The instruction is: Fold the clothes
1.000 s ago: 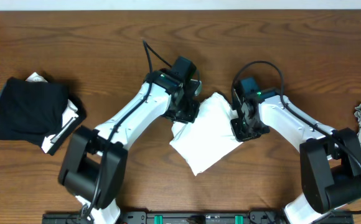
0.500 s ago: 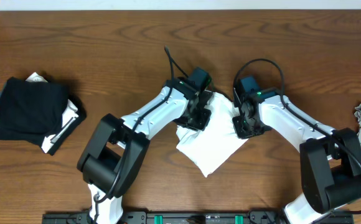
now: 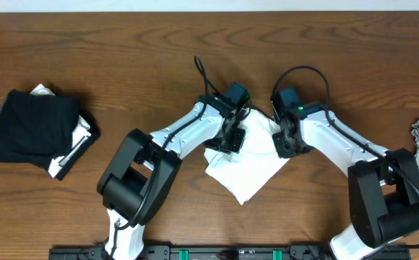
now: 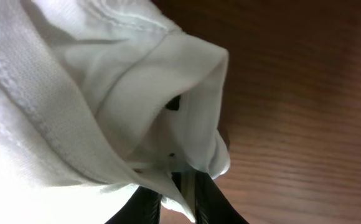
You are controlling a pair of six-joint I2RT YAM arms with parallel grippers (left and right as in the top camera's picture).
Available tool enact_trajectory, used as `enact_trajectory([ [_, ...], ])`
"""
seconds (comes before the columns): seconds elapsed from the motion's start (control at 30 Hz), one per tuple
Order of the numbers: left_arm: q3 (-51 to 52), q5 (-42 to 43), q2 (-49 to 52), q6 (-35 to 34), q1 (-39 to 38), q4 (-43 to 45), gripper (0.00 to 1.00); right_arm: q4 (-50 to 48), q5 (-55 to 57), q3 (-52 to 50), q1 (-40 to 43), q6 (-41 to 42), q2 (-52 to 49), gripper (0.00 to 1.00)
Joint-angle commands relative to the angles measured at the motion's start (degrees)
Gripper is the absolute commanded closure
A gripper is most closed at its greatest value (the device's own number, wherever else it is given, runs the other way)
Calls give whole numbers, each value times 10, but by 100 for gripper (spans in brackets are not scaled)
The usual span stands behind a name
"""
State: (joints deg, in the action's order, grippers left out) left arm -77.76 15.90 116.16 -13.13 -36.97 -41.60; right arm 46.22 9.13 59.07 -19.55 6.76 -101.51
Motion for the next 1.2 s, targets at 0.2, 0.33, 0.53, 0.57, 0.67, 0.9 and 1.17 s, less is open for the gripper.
enact_trajectory([
  [0.2, 8, -65, 24, -10, 5, -7, 94, -8, 0, -3, 19, 17, -1, 75],
  [0.33, 2, -66, -14, -10, 7, -18, 94, -4, -22, -2, 19, 40, 1, 72],
  [0.53, -5, -124, -127, -9, 13, -28, 94, -8, -34, 4, 21, 57, 24, 70],
  [0.57, -5, -128, -141, -10, 13, -29, 94, -9, -34, 6, 23, 64, 33, 69],
  [0.67, -5, -127, -170, -10, 16, -44, 94, -12, -45, 16, 31, 70, 66, 69],
  [0.9, 1, -113, -178, -37, 15, -122, 94, -26, -212, 41, 50, 37, 152, 93],
  [1.17, 10, 45, -178, -40, 14, -121, 94, -56, -463, 40, 55, -3, 132, 91],
])
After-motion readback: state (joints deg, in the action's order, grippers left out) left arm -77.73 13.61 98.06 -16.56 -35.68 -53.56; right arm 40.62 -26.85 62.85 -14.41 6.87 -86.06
